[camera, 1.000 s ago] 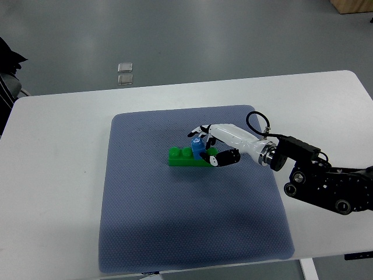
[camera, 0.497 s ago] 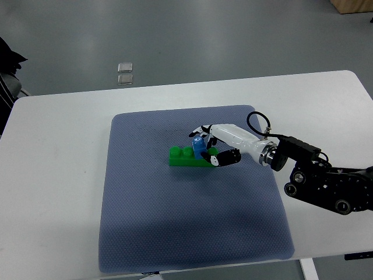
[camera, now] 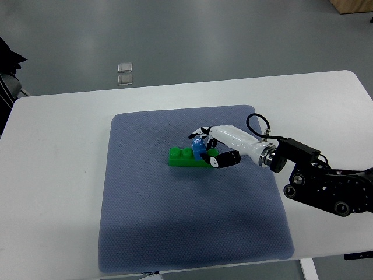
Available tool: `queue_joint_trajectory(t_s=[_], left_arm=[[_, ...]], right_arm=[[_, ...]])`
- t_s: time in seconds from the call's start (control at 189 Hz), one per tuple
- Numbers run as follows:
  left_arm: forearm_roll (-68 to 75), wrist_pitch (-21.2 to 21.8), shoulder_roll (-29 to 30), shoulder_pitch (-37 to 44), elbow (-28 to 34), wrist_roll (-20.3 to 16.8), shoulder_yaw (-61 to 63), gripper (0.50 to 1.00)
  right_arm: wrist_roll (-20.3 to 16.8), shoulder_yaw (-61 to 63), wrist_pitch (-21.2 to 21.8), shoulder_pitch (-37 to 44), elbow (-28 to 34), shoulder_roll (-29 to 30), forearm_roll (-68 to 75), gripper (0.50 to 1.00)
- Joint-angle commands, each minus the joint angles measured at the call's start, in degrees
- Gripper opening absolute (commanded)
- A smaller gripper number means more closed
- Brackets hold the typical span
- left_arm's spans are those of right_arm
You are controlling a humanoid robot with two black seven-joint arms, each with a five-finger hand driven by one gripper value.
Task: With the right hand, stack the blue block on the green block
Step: 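Press the blue block down onto the green block with the right hand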
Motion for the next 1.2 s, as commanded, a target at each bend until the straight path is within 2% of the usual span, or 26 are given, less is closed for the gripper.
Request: queue_joint_trajectory(t_s=[0.0,0.101,0.497,1.005,1.196], left_arm=[[0.0,0.05,0.0,0.0,0.0,0.0,0.0,1.0],[0.0,-0.04,0.0,0.0,0.0,0.0,0.0,1.0],[0.0,-0.04,0.0,0.0,0.0,0.0,0.0,1.0],[0.0,-0.04,0.0,0.0,0.0,0.0,0.0,1.0],[0.0,-0.04,0.0,0.0,0.0,0.0,0.0,1.0]], right_arm=[[0.0,0.0,0.02,-0.09,0.0,0.25,0.02,0.553],[0.0,0.0,0.1,-0.18,0.0,0.96,0.11,0.594],[0.0,0.09,0.1,-0.18,0.0,0.96,0.19,0.678],[0.0,0.09,0.1,0.09,0.0,0.78,0.28,0.682],[0.18,0.09,0.1,0.35,0.27,0.52,0.55,0.719]])
